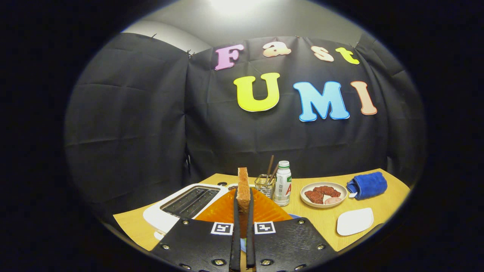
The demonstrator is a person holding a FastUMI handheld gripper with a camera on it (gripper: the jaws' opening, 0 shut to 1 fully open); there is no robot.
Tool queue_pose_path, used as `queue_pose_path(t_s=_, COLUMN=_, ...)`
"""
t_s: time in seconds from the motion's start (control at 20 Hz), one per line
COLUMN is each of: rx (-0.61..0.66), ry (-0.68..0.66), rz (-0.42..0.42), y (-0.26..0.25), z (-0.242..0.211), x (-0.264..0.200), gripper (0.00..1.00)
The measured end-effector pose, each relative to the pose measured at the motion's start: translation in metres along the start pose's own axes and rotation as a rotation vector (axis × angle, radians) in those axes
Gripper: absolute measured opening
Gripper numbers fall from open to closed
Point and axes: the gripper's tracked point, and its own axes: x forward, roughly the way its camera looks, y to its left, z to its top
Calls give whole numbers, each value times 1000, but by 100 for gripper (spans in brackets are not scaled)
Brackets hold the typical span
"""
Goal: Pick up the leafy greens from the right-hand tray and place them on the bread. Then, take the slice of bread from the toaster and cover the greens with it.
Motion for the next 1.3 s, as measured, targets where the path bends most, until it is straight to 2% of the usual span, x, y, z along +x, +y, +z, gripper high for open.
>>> queue_pose_path(t_s=0.35, rx=44, ry=89, rz=-37, y=-36, z=-42, x=7, gripper=6)
queue_pose_path(t_s=0.75, rx=12, ry=117, rz=2, y=-15, z=-59, x=14, gripper=6)
queue_pose_path(t_s=0.95, rx=-13, ry=116, rz=-21, y=-16, z=-65, x=17, gripper=6)
queue_pose_path(t_s=1.3, rx=10, ry=131, rz=-14, y=-11, z=-78, x=23, gripper=6)
